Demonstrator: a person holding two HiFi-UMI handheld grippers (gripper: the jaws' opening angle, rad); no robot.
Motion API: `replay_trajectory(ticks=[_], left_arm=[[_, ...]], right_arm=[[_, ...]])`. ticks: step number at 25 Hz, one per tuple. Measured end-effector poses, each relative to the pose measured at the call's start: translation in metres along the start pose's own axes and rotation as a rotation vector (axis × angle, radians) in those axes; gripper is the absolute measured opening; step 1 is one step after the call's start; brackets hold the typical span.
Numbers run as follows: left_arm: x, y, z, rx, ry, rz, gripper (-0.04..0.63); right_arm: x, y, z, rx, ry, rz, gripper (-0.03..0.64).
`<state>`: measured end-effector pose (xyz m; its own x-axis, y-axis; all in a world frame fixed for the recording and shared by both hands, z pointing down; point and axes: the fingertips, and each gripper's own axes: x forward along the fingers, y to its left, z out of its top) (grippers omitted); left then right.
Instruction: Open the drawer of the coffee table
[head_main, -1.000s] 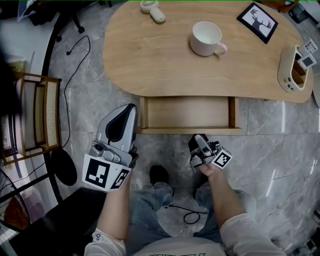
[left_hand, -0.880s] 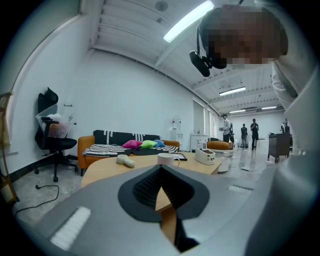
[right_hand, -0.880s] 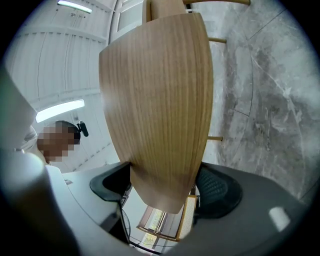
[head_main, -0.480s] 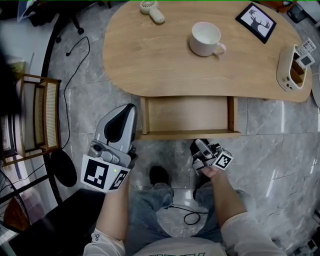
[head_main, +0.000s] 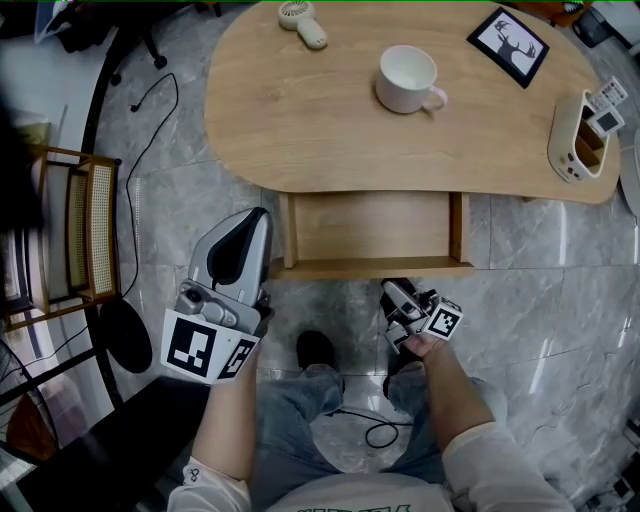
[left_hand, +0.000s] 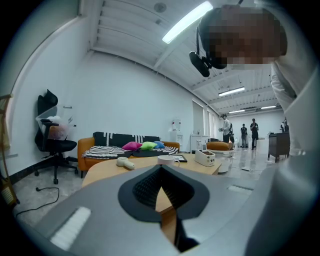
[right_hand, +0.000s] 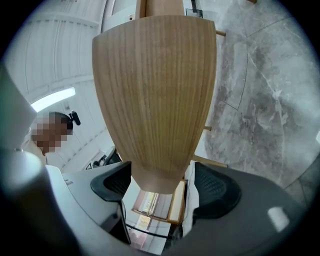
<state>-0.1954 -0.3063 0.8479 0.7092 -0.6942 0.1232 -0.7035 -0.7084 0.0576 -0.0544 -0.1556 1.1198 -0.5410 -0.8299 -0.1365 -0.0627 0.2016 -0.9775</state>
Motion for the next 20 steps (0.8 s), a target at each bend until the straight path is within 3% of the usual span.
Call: replay_trajectory(ticks=[4, 7, 10, 13, 17, 20], left_arm=[[-0.004, -0.002, 0.015, -0.012, 0.016, 0.006, 0.0], [-0.011, -0.006, 0.039, -0.029, 0.041, 0.014, 0.0], [-0.006, -0.01, 0.079, -0.039, 0.017, 0.011, -0.001], [-0.001, -0.015, 0.132, -0.036, -0.017, -0.005, 0.0], [-0.01, -0.018, 0.22, -0.032, -0.04, -0.003, 0.0], [-0.022, -0.016, 0.302, -0.035, -0.065, 0.018, 0.0]], right_arm=[[-0.032, 0.006, -0.04, -0.028, 0.259, -0.097, 0.39], [-0.06, 0.051, -0.055, -0.082, 0.431, -0.116, 0.39], [-0.059, 0.121, -0.017, -0.289, 0.534, -0.086, 0.391], [-0.026, 0.216, 0.053, -0.556, 0.497, -0.054, 0.393], [0.031, 0.375, 0.141, -0.885, 0.357, -0.031, 0.393], [0.058, 0.498, 0.194, -1.093, 0.252, -0.062, 0.393]])
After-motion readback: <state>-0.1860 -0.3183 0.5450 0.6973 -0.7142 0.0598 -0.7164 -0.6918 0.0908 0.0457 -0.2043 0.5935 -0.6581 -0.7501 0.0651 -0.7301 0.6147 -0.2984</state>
